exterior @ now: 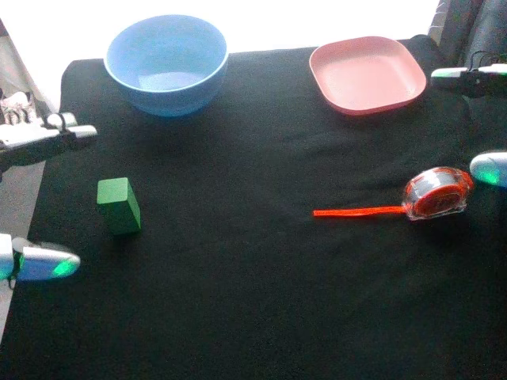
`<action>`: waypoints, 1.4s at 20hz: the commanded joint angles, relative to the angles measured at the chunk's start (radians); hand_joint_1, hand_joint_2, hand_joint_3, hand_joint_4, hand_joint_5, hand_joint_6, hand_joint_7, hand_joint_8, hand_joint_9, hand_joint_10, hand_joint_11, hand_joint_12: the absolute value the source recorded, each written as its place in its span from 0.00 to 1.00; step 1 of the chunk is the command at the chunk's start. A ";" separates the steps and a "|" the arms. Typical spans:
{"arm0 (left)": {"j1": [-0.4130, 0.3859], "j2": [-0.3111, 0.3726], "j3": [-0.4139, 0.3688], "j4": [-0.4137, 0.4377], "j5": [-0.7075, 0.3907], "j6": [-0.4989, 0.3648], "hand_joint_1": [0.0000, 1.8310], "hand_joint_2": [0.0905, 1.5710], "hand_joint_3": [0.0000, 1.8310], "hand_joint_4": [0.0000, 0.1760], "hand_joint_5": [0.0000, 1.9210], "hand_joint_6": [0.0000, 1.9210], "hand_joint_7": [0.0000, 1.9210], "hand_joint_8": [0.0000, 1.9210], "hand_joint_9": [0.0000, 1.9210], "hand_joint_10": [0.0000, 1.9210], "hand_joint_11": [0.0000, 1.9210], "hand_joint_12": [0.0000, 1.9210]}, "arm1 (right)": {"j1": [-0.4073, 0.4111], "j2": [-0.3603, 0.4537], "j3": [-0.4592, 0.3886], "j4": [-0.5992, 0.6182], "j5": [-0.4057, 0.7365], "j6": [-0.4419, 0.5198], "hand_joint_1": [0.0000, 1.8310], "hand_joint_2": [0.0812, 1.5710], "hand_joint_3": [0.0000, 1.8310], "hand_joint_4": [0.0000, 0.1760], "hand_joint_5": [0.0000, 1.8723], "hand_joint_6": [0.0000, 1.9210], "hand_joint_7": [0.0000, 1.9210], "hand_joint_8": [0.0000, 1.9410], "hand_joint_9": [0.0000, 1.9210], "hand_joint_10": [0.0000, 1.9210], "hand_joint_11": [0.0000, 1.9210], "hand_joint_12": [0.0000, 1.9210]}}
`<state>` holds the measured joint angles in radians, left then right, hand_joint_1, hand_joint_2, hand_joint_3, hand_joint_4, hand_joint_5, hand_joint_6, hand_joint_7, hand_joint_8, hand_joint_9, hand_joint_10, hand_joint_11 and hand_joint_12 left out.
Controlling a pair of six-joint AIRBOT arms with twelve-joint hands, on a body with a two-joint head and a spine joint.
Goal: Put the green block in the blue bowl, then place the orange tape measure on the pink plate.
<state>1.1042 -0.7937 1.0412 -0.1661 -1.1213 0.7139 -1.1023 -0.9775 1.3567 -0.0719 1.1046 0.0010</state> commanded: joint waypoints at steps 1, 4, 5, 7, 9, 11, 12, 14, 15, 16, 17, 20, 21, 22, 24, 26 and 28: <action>-0.012 0.002 0.009 -0.020 -0.113 -0.004 0.37 0.56 0.01 0.65 0.10 0.00 0.03 0.00 0.00 0.00 0.00 0.00 | 0.006 -0.003 0.005 0.041 0.116 0.010 0.44 0.66 0.00 0.35 0.20 0.00 0.18 0.00 0.17 0.01 0.00 0.43; -0.043 -0.017 0.030 -0.010 -0.083 -0.004 0.36 0.56 0.01 0.83 0.11 0.00 0.04 0.01 0.00 0.00 0.00 0.00 | 0.006 -0.008 0.007 0.040 0.116 0.010 0.41 0.65 0.00 0.43 0.21 0.00 0.18 0.00 0.18 0.01 0.00 0.44; -0.061 -0.031 0.046 -0.002 -0.059 -0.004 0.36 0.56 0.00 0.81 0.11 0.00 0.05 0.01 0.00 0.00 0.00 0.00 | 0.006 -0.009 0.008 0.039 0.116 0.010 0.39 0.65 0.00 0.43 0.21 0.00 0.18 0.00 0.18 0.01 0.00 0.43; -0.117 -0.066 0.083 0.030 0.008 -0.005 0.38 0.56 0.00 0.89 0.12 0.01 0.05 0.01 0.00 0.00 0.00 0.00 | 0.006 -0.014 0.011 0.036 0.115 0.010 0.38 0.65 0.00 0.48 0.21 0.00 0.19 0.00 0.18 0.01 0.00 0.43; -0.181 -0.096 0.112 0.081 0.097 -0.005 0.43 0.58 0.00 0.47 0.14 0.00 0.12 0.00 0.08 0.01 0.06 0.03 | 0.006 -0.016 0.011 0.031 0.115 0.010 0.39 0.65 0.00 0.45 0.21 0.00 0.18 0.00 0.18 0.01 0.01 0.44; -0.218 -0.112 0.129 0.117 0.160 -0.005 0.47 0.57 0.00 0.34 0.16 0.00 0.20 0.00 0.17 0.01 0.11 0.05 | 0.006 -0.017 0.011 0.029 0.115 0.010 0.42 0.65 0.00 0.41 0.21 0.00 0.18 0.00 0.18 0.00 0.02 0.45; -0.223 -0.114 0.133 0.124 0.171 -0.005 0.49 0.56 0.00 0.26 0.17 0.00 0.23 0.00 0.20 0.00 0.12 0.07 | 0.006 -0.017 0.011 0.029 0.115 0.010 0.42 0.65 0.00 0.41 0.21 0.00 0.18 0.00 0.18 0.00 0.02 0.45; -0.235 -0.120 0.141 0.134 0.199 -0.004 0.49 0.59 0.00 0.15 0.21 0.00 0.35 0.00 0.25 0.00 0.01 0.31 | 0.006 -0.018 0.012 0.028 0.115 0.010 0.39 0.66 0.00 0.42 0.22 0.00 0.18 0.00 0.19 0.00 0.02 0.44; -0.235 -0.120 0.143 0.135 0.203 -0.004 0.50 0.60 0.00 0.06 0.24 0.00 0.41 0.01 0.30 0.01 0.00 0.43 | 0.006 -0.018 0.012 0.028 0.115 0.010 0.38 0.66 0.00 0.46 0.22 0.00 0.18 0.00 0.18 0.00 0.01 0.44; -0.235 -0.121 0.144 0.135 0.205 -0.004 0.51 0.62 0.00 0.00 0.25 0.00 0.43 0.00 0.31 0.01 0.00 0.45 | 0.006 -0.019 0.012 0.028 0.115 0.010 0.38 0.66 0.00 0.45 0.22 0.00 0.18 0.00 0.18 0.00 0.01 0.44; -0.236 -0.123 0.146 0.134 0.206 -0.004 0.51 0.63 0.00 0.00 0.26 0.00 0.45 0.00 0.33 0.01 0.00 0.46 | 0.006 -0.020 0.012 0.028 0.115 0.010 0.38 0.66 0.00 0.43 0.22 0.00 0.18 0.00 0.18 0.00 0.01 0.44; -0.244 -0.131 0.151 0.134 0.207 -0.005 0.50 0.65 0.00 0.00 0.27 0.00 0.49 0.00 0.38 0.01 0.00 0.52 | 0.006 -0.022 0.012 0.028 0.115 0.010 0.43 0.66 0.00 0.27 0.23 0.00 0.18 0.00 0.18 0.00 0.02 0.44; -0.246 -0.131 0.152 0.134 0.205 -0.004 0.49 0.65 0.00 0.00 0.27 0.00 0.49 0.00 0.38 0.00 0.00 0.49 | 0.006 -0.022 0.012 0.028 0.115 0.010 0.44 0.66 0.00 0.29 0.23 0.00 0.18 0.00 0.18 0.00 0.02 0.44; -0.250 -0.132 0.152 0.134 0.202 -0.004 0.49 0.65 0.00 0.00 0.28 0.00 0.49 0.00 0.38 0.00 0.00 0.48 | 0.006 -0.022 0.012 0.028 0.115 0.010 0.43 0.66 0.00 0.28 0.23 0.00 0.18 0.00 0.18 0.00 0.01 0.44; -0.260 -0.132 0.153 0.136 0.194 -0.004 0.48 0.64 0.00 0.04 0.27 0.00 0.49 0.00 0.34 0.00 0.00 0.40 | 0.006 -0.023 0.012 0.028 0.115 0.010 0.42 0.66 0.00 0.26 0.23 0.00 0.18 0.00 0.19 0.00 0.01 0.46; -0.273 -0.132 0.152 0.145 0.183 -0.004 0.50 0.64 0.00 0.02 0.28 0.00 0.48 0.00 0.33 0.00 0.00 0.36 | 0.006 -0.024 0.012 0.028 0.115 0.011 0.43 0.66 0.00 0.22 0.24 0.00 0.19 0.00 0.19 0.00 0.01 0.46; -0.279 -0.132 0.151 0.148 0.181 -0.004 0.50 0.64 0.00 0.03 0.30 0.00 0.50 0.01 0.35 0.00 0.00 0.34 | 0.006 -0.025 0.012 0.028 0.115 0.011 0.43 0.67 0.00 0.17 0.24 0.00 0.19 0.00 0.18 0.00 0.00 0.45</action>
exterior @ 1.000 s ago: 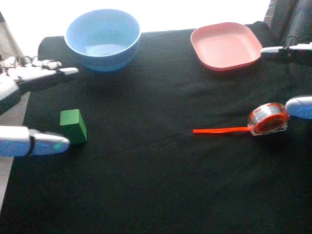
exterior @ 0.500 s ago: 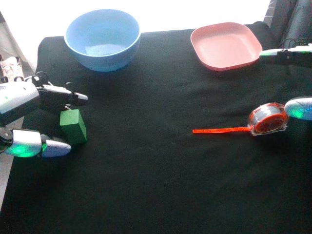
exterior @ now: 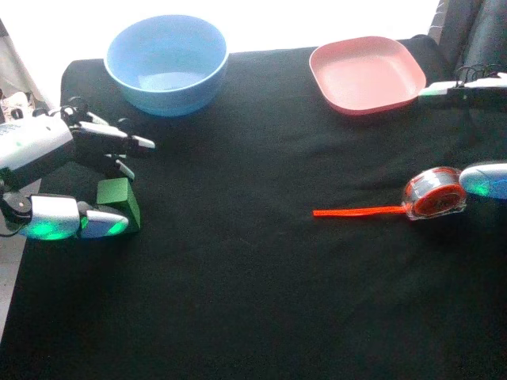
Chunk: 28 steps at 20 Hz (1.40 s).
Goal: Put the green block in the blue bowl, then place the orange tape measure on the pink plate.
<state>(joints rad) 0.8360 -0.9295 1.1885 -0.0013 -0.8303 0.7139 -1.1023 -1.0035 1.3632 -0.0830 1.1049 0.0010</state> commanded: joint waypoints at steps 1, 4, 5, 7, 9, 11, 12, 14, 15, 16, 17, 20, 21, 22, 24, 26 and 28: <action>-0.012 0.004 0.004 -0.016 -0.110 -0.004 0.51 0.65 0.00 0.02 0.32 0.00 0.52 0.01 0.35 0.00 0.00 0.30 | 0.006 0.001 0.005 0.039 0.115 0.011 0.43 0.67 0.00 0.13 0.24 0.00 0.18 0.00 0.17 0.00 0.00 0.44; -0.012 0.004 0.004 -0.015 -0.111 -0.004 0.73 0.67 0.00 0.00 0.43 0.01 0.53 0.47 0.44 0.03 0.00 0.60 | 0.006 -0.001 0.005 0.039 0.115 0.012 0.44 0.67 0.00 0.16 0.25 0.00 0.19 0.00 0.18 0.00 0.00 0.47; -0.012 0.004 0.005 -0.015 -0.111 -0.004 0.70 0.67 0.01 0.00 0.47 0.36 0.57 0.48 0.50 0.06 0.04 0.79 | 0.006 -0.001 0.005 0.039 0.115 0.013 0.44 0.67 0.00 0.13 0.25 0.00 0.20 0.00 0.18 0.00 0.00 0.48; -0.015 0.004 0.009 -0.016 -0.107 -0.004 0.75 0.69 0.00 0.00 0.59 0.26 0.47 0.56 0.47 0.69 0.37 0.77 | 0.006 -0.002 0.005 0.039 0.115 0.014 0.44 0.67 0.00 0.07 0.24 0.00 0.20 0.00 0.18 0.00 0.00 0.47; -0.026 0.004 0.013 -0.017 -0.108 -0.004 0.68 0.69 0.00 0.00 0.57 0.34 0.49 0.62 0.55 0.46 0.51 0.67 | 0.006 -0.003 0.005 0.039 0.115 0.015 0.44 0.67 0.00 0.14 0.24 0.00 0.19 0.00 0.19 0.00 0.00 0.46; -0.049 0.004 0.018 -0.015 -0.118 -0.004 0.68 0.69 0.00 0.00 0.54 0.38 0.52 0.58 0.59 0.38 0.52 0.64 | 0.006 -0.004 0.005 0.039 0.115 0.016 0.43 0.67 0.00 0.17 0.24 0.00 0.20 0.00 0.20 0.01 0.01 0.47; -0.065 0.004 0.022 -0.013 -0.119 -0.003 0.69 0.68 0.00 0.00 0.54 0.37 0.54 0.57 0.61 0.35 0.53 0.62 | 0.006 -0.004 0.005 0.039 0.115 0.016 0.42 0.67 0.00 0.12 0.24 0.00 0.20 0.00 0.20 0.01 0.01 0.47; -0.115 0.005 0.034 0.001 -0.122 0.005 0.70 0.67 0.00 0.00 0.54 0.34 0.58 0.51 0.63 0.33 0.53 0.65 | 0.006 -0.004 0.005 0.039 0.115 0.016 0.42 0.67 0.00 0.09 0.25 0.00 0.20 0.00 0.19 0.00 0.01 0.46; -0.139 0.005 0.040 0.005 -0.122 0.013 0.70 0.65 0.00 0.00 0.56 0.34 0.61 0.44 0.65 0.32 0.53 0.66 | 0.006 -0.004 0.005 0.039 0.115 0.016 0.44 0.68 0.00 0.07 0.25 0.00 0.20 0.00 0.19 0.00 0.00 0.46; -0.175 0.004 0.048 0.006 -0.118 0.029 0.71 0.64 0.00 0.00 0.57 0.31 0.64 0.38 0.69 0.29 0.56 0.64 | 0.006 -0.003 0.006 0.039 0.115 0.016 0.44 0.68 0.00 0.05 0.24 0.00 0.20 0.00 0.19 0.00 0.00 0.48; -0.219 -0.003 0.061 0.006 -0.102 0.050 0.71 0.64 0.00 0.00 0.56 0.33 0.65 0.37 0.69 0.28 0.55 0.67 | 0.006 -0.003 0.007 0.039 0.115 0.016 0.43 0.68 0.00 0.04 0.25 0.00 0.20 0.00 0.19 0.00 0.00 0.48; -0.333 -0.043 0.124 0.014 -0.043 0.052 0.70 0.64 0.00 0.00 0.56 0.35 0.65 0.36 0.71 0.21 0.54 0.62 | 0.006 -0.005 0.010 0.039 0.115 0.016 0.43 0.68 0.00 0.04 0.25 0.00 0.20 0.00 0.20 0.00 0.00 0.49; -0.384 -0.063 0.153 0.020 -0.007 0.052 0.70 0.64 0.00 0.00 0.57 0.35 0.65 0.35 0.71 0.22 0.53 0.65 | 0.006 -0.005 0.011 0.039 0.115 0.016 0.43 0.68 0.00 0.07 0.25 0.00 0.20 0.00 0.20 0.00 0.00 0.50; -0.427 -0.092 0.191 0.020 0.038 0.057 0.70 0.64 0.00 0.00 0.56 0.35 0.64 0.38 0.69 0.24 0.50 0.67 | 0.006 -0.006 0.013 0.039 0.115 0.016 0.45 0.67 0.00 0.02 0.25 0.00 0.20 0.00 0.20 0.00 0.00 0.50; -0.481 -0.128 0.236 -0.011 0.123 0.111 0.70 0.65 0.00 0.00 0.56 0.34 0.63 0.40 0.68 0.25 0.49 0.66 | 0.006 -0.012 0.021 0.036 0.115 0.016 0.46 0.67 0.00 0.00 0.25 0.00 0.20 0.00 0.20 0.00 0.00 0.50; -0.531 -0.183 0.295 -0.033 0.222 0.163 0.71 0.64 0.00 0.00 0.57 0.31 0.63 0.41 0.68 0.26 0.50 0.67 | 0.006 -0.019 0.031 0.033 0.115 0.018 0.45 0.67 0.00 0.00 0.25 0.00 0.20 0.00 0.20 0.00 0.01 0.49; -0.564 -0.253 0.383 -0.057 0.325 0.170 0.71 0.64 0.00 0.00 0.57 0.31 0.64 0.40 0.69 0.24 0.53 0.63 | 0.006 -0.020 0.035 0.028 0.115 0.023 0.44 0.68 0.00 0.00 0.26 0.00 0.21 0.00 0.21 0.00 0.01 0.49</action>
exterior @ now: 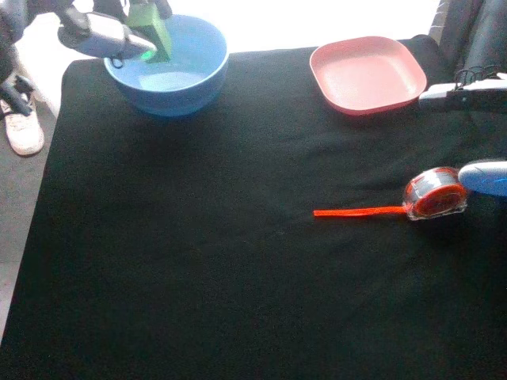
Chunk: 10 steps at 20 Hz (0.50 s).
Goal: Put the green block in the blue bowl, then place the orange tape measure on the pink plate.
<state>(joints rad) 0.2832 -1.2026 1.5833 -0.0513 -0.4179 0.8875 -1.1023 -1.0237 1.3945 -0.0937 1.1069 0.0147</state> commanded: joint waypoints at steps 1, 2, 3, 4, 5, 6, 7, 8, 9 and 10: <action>-0.018 -0.006 0.023 -0.014 -0.045 -0.003 0.71 0.65 0.00 0.00 0.56 0.34 0.64 0.39 0.70 0.20 0.55 0.58 | 0.007 -0.003 0.008 0.034 0.113 0.015 0.44 0.68 0.00 0.00 0.26 0.00 0.21 0.00 0.21 0.00 0.02 0.48; -0.020 -0.031 0.058 -0.017 -0.004 -0.003 0.70 0.65 0.00 0.00 0.54 0.36 0.63 0.41 0.70 0.16 0.55 0.56 | 0.007 -0.006 0.013 0.031 0.113 0.019 0.45 0.67 0.00 0.00 0.26 0.00 0.21 0.00 0.21 0.00 0.02 0.47; -0.020 -0.055 0.086 -0.018 0.027 -0.003 0.70 0.66 0.00 0.00 0.53 0.38 0.62 0.42 0.70 0.13 0.52 0.58 | 0.007 -0.006 0.014 0.031 0.113 0.019 0.45 0.67 0.00 0.08 0.25 0.00 0.20 0.00 0.20 0.00 0.01 0.47; -0.020 -0.076 0.110 -0.017 0.058 -0.003 0.70 0.66 0.00 0.00 0.50 0.44 0.62 0.41 0.67 0.10 0.48 0.58 | 0.007 -0.006 0.016 0.031 0.113 0.020 0.46 0.67 0.00 0.03 0.25 0.00 0.20 0.00 0.20 0.00 0.02 0.47; -0.020 -0.089 0.122 -0.014 0.069 -0.003 0.69 0.67 0.00 0.00 0.52 0.45 0.57 0.44 0.69 0.13 0.48 0.67 | 0.008 -0.006 0.018 0.030 0.113 0.021 0.45 0.67 0.00 0.13 0.26 0.00 0.20 0.00 0.21 0.00 0.01 0.49; -0.020 -0.103 0.133 -0.001 0.079 -0.003 0.74 0.64 0.00 0.00 0.47 0.17 0.60 0.39 0.66 0.14 0.43 0.72 | 0.008 -0.006 0.020 0.030 0.113 0.023 0.45 0.67 0.00 0.19 0.25 0.00 0.20 0.00 0.21 0.00 0.00 0.50; -0.021 -0.107 0.135 0.007 0.082 -0.003 0.58 0.60 0.00 0.00 0.47 0.05 0.59 0.21 0.62 0.17 0.38 0.76 | 0.008 -0.006 0.020 0.029 0.113 0.023 0.45 0.67 0.00 0.18 0.26 0.00 0.21 0.00 0.21 0.00 0.00 0.50; -0.028 -0.110 0.136 0.030 0.093 -0.003 0.50 0.59 0.00 0.00 0.44 0.01 0.54 0.09 0.52 0.21 0.33 0.78 | 0.008 -0.007 0.021 0.028 0.113 0.023 0.44 0.67 0.00 0.17 0.26 0.00 0.21 0.00 0.21 0.00 0.02 0.47; -0.034 -0.111 0.136 0.043 0.098 -0.003 0.47 0.59 0.00 0.00 0.41 0.00 0.52 0.03 0.46 0.24 0.29 0.78 | 0.008 -0.007 0.021 0.028 0.113 0.023 0.45 0.67 0.00 0.19 0.27 0.00 0.21 0.00 0.21 0.00 0.03 0.44; -0.039 -0.112 0.134 0.052 0.100 -0.003 0.45 0.58 0.00 0.04 0.37 0.00 0.48 0.01 0.45 0.24 0.30 0.75 | 0.008 -0.008 0.021 0.028 0.113 0.023 0.46 0.67 0.00 0.18 0.27 0.00 0.22 0.00 0.21 0.00 0.04 0.44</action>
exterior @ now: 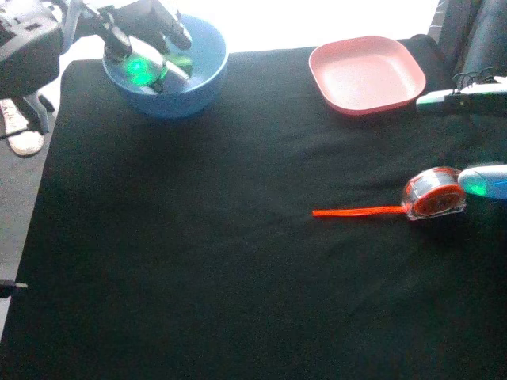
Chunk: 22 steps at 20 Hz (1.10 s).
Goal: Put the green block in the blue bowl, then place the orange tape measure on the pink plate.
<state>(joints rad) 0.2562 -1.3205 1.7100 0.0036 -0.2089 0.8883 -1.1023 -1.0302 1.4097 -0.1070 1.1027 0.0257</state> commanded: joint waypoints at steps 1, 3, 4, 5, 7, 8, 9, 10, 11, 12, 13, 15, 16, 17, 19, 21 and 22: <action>-0.012 0.008 0.002 -0.003 -0.118 -0.004 0.44 0.58 0.00 0.05 0.35 0.00 0.45 0.00 0.45 0.23 0.32 0.74 | 0.008 -0.002 0.006 0.041 0.117 0.011 0.47 0.66 0.00 0.21 0.27 0.00 0.22 0.00 0.22 0.00 0.02 0.48; -0.001 0.030 -0.032 0.003 -0.160 -0.004 0.43 0.58 0.00 0.08 0.33 0.00 0.42 0.00 0.44 0.20 0.32 0.72 | 0.009 -0.002 0.006 0.041 0.118 0.012 0.47 0.66 0.00 0.26 0.26 0.00 0.21 0.00 0.21 0.00 0.00 0.50; 0.012 0.060 -0.073 0.007 -0.212 -0.003 0.42 0.58 0.00 0.16 0.32 0.00 0.40 0.00 0.43 0.18 0.33 0.69 | 0.011 -0.002 0.005 0.041 0.118 0.014 0.47 0.66 0.00 0.15 0.27 0.00 0.21 0.00 0.21 0.00 0.01 0.48; 0.030 0.094 -0.119 0.009 -0.268 -0.003 0.40 0.58 0.00 0.03 0.36 0.00 0.40 0.00 0.43 0.15 0.31 0.69 | 0.014 -0.002 0.005 0.040 0.118 0.017 0.48 0.66 0.00 0.10 0.27 0.00 0.21 0.00 0.21 0.00 0.02 0.45; 0.077 0.181 -0.230 0.010 -0.415 -0.003 0.45 0.58 0.00 0.00 0.38 0.00 0.40 0.00 0.44 0.13 0.29 0.72 | 0.027 -0.001 0.005 0.030 0.119 0.020 0.48 0.66 0.00 0.06 0.27 0.00 0.22 0.00 0.22 0.00 0.03 0.44; 0.121 0.240 -0.301 0.012 -0.525 -0.003 0.46 0.58 0.00 0.00 0.39 0.00 0.43 0.00 0.43 0.24 0.29 0.72 | 0.034 -0.001 0.006 0.013 0.119 0.027 0.49 0.65 0.00 0.06 0.26 0.00 0.22 0.00 0.22 0.00 0.05 0.40; 0.129 0.249 -0.312 0.012 -0.538 -0.004 0.46 0.58 0.00 0.00 0.39 0.00 0.43 0.00 0.43 0.24 0.29 0.72 | 0.035 -0.001 0.006 0.011 0.119 0.028 0.49 0.65 0.00 0.06 0.26 0.00 0.22 0.00 0.22 0.00 0.05 0.40; 0.161 0.285 -0.353 0.011 -0.600 -0.004 0.45 0.58 0.00 0.00 0.38 0.00 0.43 0.00 0.39 0.29 0.26 0.74 | 0.040 -0.001 0.007 -0.006 0.118 0.032 0.51 0.64 0.00 0.00 0.26 0.00 0.22 0.00 0.22 0.00 0.06 0.40; 0.183 0.309 -0.381 0.011 -0.635 -0.004 0.44 0.58 0.00 0.00 0.37 0.00 0.43 0.00 0.37 0.34 0.25 0.77 | 0.045 -0.001 0.010 -0.017 0.118 0.035 0.54 0.63 0.00 0.00 0.27 0.00 0.22 0.00 0.22 0.00 0.06 0.40; 0.215 0.340 -0.415 0.011 -0.684 -0.004 0.44 0.58 0.00 0.00 0.36 0.00 0.44 0.00 0.33 0.41 0.21 0.79 | 0.052 -0.001 0.014 -0.030 0.114 0.042 0.56 0.63 0.00 0.00 0.28 0.00 0.22 0.00 0.22 0.00 0.05 0.40; 0.246 0.369 -0.447 0.012 -0.721 -0.004 0.45 0.59 0.00 0.00 0.35 0.00 0.44 0.00 0.29 0.43 0.16 0.80 | 0.060 -0.001 0.018 -0.043 0.099 0.045 0.59 0.62 0.00 0.00 0.29 0.01 0.22 0.00 0.22 0.00 0.05 0.40; 0.325 0.427 -0.515 0.012 -0.784 -0.004 0.48 0.59 0.00 0.00 0.34 0.00 0.39 0.00 0.26 0.44 0.11 0.81 | 0.079 0.000 0.024 -0.080 0.061 0.045 0.61 0.61 0.00 0.00 0.31 0.00 0.22 0.00 0.22 0.01 0.04 0.44; 0.369 0.455 -0.545 0.009 -0.807 -0.004 0.49 0.59 0.00 0.00 0.34 0.00 0.38 0.00 0.26 0.44 0.12 0.82 | 0.089 0.000 0.027 -0.102 0.043 0.050 0.62 0.61 0.00 0.00 0.32 0.01 0.23 0.01 0.23 0.01 0.05 0.44; 0.409 0.481 -0.574 0.005 -0.821 -0.004 0.49 0.59 0.00 0.00 0.35 0.00 0.38 0.00 0.26 0.45 0.12 0.84 | 0.097 0.001 0.029 -0.125 0.025 0.058 0.62 0.62 0.00 0.00 0.32 0.00 0.25 0.00 0.25 0.01 0.06 0.45; 0.486 0.529 -0.628 -0.005 -0.832 -0.004 0.49 0.58 0.00 0.00 0.30 0.00 0.35 0.00 0.21 0.43 0.05 0.88 | 0.107 0.005 0.031 -0.167 -0.008 0.077 0.59 0.63 0.00 0.00 0.34 0.00 0.27 0.00 0.22 0.00 0.00 0.49; 0.536 0.543 -0.651 -0.028 -0.841 -0.004 0.52 0.56 0.00 0.00 0.29 0.00 0.35 0.00 0.21 0.43 0.05 0.89 | 0.108 0.008 0.032 -0.180 -0.020 0.081 0.61 0.62 0.00 0.00 0.37 0.01 0.32 0.01 0.25 0.01 0.00 0.53; 0.570 0.547 -0.662 -0.049 -0.858 -0.004 0.54 0.56 0.00 0.00 0.29 0.00 0.35 0.00 0.21 0.45 0.06 0.89 | 0.108 0.009 0.033 -0.186 -0.029 0.081 0.61 0.61 0.00 0.11 0.39 0.01 0.34 0.01 0.26 0.01 0.00 0.56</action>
<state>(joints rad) 0.8406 -0.7811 1.0466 -0.0311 -0.9409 0.8867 -1.0096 -1.0286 1.4364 -0.3424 0.9817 0.0971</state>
